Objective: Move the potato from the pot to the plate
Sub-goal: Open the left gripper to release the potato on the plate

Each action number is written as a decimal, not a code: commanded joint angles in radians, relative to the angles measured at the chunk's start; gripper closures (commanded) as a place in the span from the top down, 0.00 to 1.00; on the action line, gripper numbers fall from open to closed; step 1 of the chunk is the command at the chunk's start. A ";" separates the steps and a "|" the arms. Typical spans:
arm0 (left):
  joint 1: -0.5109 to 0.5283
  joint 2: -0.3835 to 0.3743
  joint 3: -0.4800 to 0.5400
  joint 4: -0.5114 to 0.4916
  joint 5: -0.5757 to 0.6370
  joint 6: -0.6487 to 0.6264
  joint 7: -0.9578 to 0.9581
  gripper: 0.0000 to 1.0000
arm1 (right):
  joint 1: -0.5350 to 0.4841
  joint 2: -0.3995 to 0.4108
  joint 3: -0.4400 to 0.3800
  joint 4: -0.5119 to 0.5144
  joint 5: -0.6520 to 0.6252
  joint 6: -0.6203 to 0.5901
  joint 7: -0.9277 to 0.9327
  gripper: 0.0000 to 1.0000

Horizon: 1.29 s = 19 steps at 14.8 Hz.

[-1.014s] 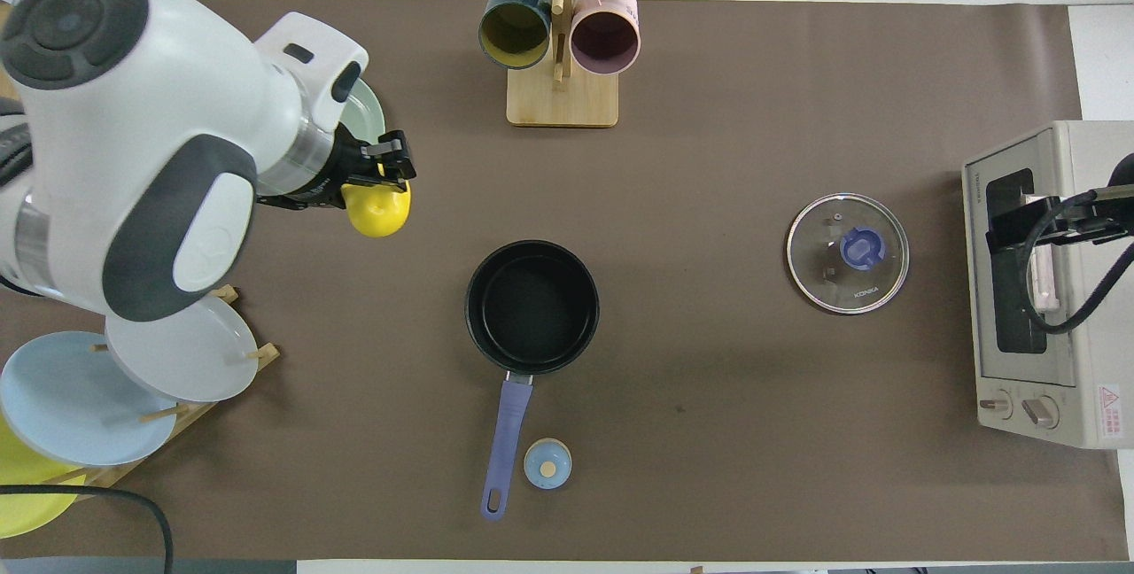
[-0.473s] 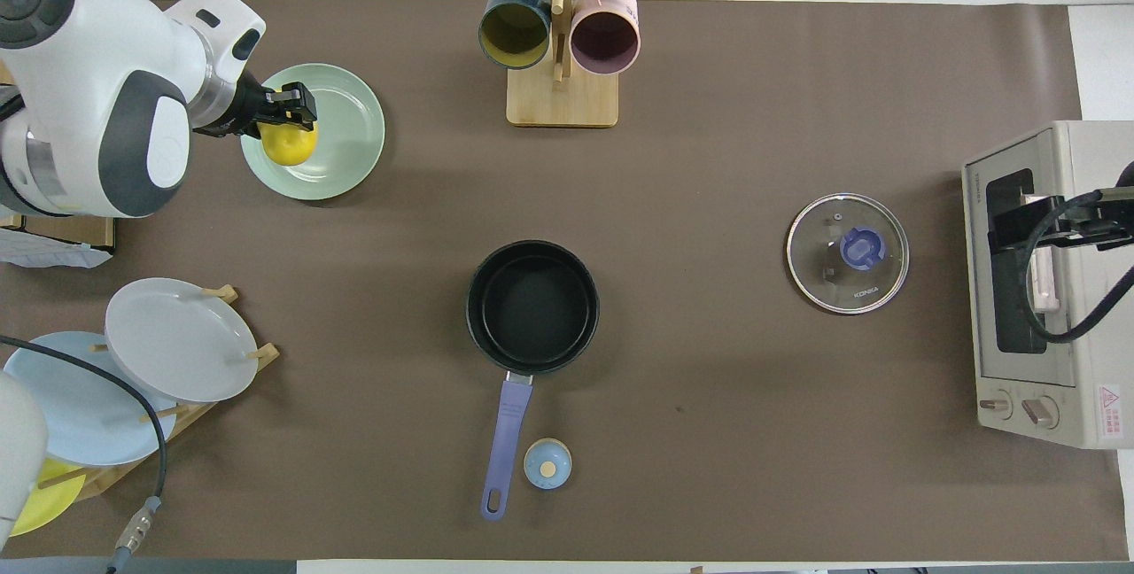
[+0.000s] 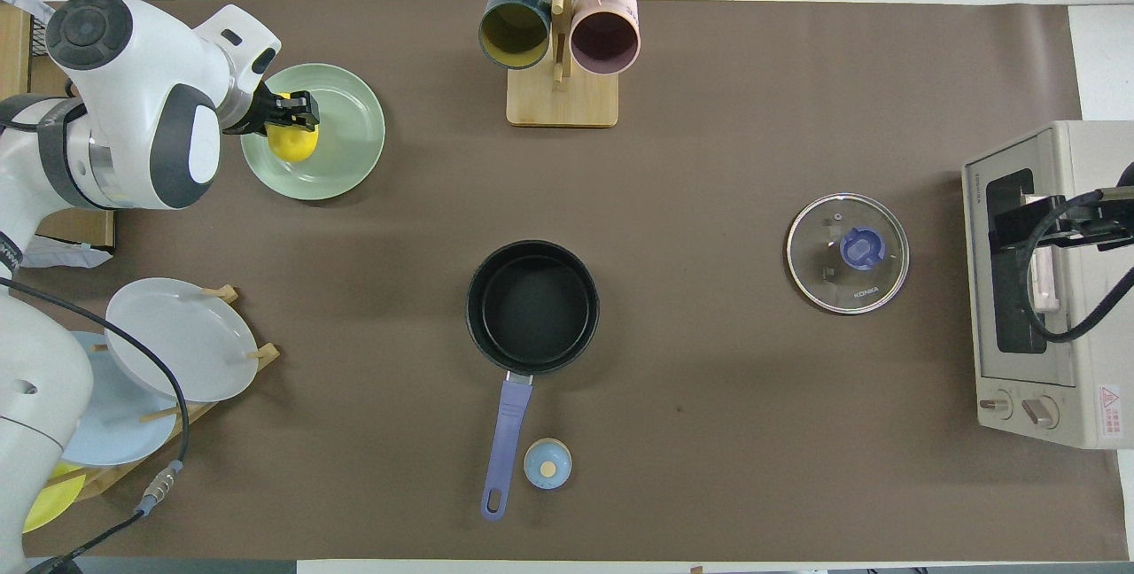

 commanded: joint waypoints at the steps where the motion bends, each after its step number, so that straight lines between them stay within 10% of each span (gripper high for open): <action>1: 0.000 0.020 -0.007 0.001 0.020 0.040 0.008 0.01 | -0.012 -0.007 0.000 -0.010 0.011 -0.005 0.017 1.00; 6: -0.003 0.019 -0.007 -0.017 0.031 0.041 0.009 0.13 | -0.016 -0.006 -0.001 -0.010 0.011 -0.007 0.016 1.00; 9: -0.003 0.019 -0.007 -0.016 0.039 0.035 0.009 0.91 | -0.027 -0.006 -0.001 -0.007 0.011 -0.005 0.016 1.00; 10: -0.005 0.019 -0.007 -0.012 0.040 0.029 0.009 1.00 | -0.032 -0.006 0.000 -0.009 0.013 -0.005 0.013 1.00; 19: 0.011 -0.194 -0.007 0.012 0.027 -0.233 0.003 1.00 | -0.027 -0.007 0.000 -0.009 0.013 -0.010 0.013 1.00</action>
